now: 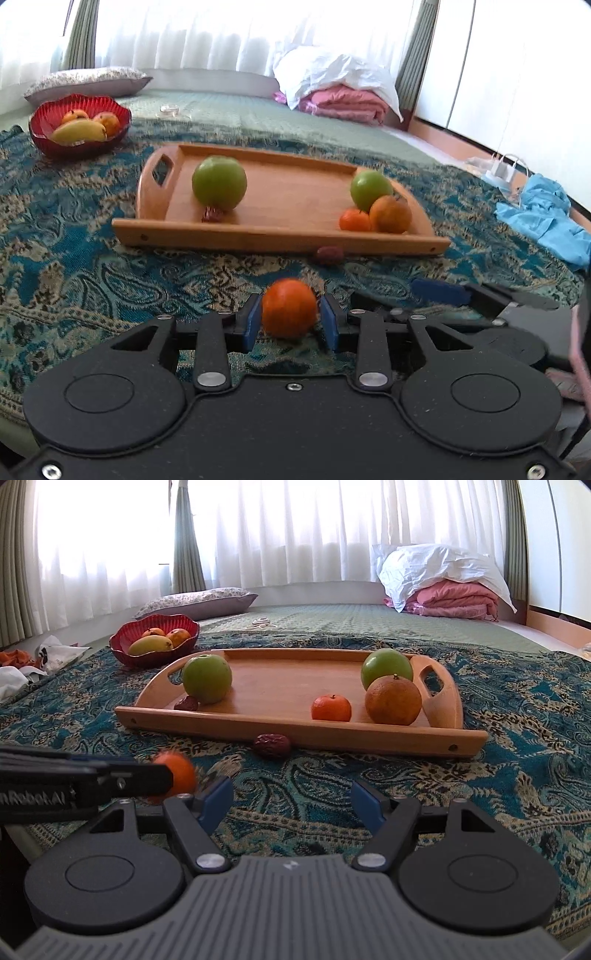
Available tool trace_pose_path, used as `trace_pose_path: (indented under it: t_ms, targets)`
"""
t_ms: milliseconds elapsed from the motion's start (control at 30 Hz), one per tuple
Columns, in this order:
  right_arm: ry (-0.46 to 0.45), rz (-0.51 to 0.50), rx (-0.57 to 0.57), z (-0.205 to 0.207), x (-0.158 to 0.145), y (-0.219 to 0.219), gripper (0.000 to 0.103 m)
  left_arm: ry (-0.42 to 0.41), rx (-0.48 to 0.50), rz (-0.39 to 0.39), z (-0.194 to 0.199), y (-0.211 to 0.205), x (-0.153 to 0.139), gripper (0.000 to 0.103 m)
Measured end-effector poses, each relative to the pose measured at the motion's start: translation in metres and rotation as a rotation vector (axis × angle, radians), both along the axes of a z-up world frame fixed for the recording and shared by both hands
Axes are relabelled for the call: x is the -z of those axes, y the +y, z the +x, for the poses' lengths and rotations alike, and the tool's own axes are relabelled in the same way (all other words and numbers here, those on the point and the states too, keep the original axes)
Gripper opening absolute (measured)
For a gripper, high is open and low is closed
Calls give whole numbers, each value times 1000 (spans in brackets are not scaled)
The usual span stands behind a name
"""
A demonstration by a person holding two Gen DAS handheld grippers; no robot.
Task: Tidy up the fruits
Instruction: 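Grasp the second red date with the right tool while the left tool holds the tangerine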
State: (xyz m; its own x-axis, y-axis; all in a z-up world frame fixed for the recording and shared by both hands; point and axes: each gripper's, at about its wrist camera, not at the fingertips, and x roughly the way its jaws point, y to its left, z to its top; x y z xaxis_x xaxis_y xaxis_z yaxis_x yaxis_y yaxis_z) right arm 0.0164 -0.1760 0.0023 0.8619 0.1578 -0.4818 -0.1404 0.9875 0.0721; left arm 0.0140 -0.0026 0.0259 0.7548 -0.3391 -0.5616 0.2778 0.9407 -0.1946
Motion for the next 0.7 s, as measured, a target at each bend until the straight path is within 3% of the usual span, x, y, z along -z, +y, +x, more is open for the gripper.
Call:
trace_pose_path:
  t_ms: [467, 700]
  targets:
    - [14, 39, 41, 13, -6, -8, 78, 42, -32, -45, 25, 1, 10, 35]
    - [54, 49, 41, 38, -7, 6, 65, 35, -50, -22, 27, 2, 6, 35]
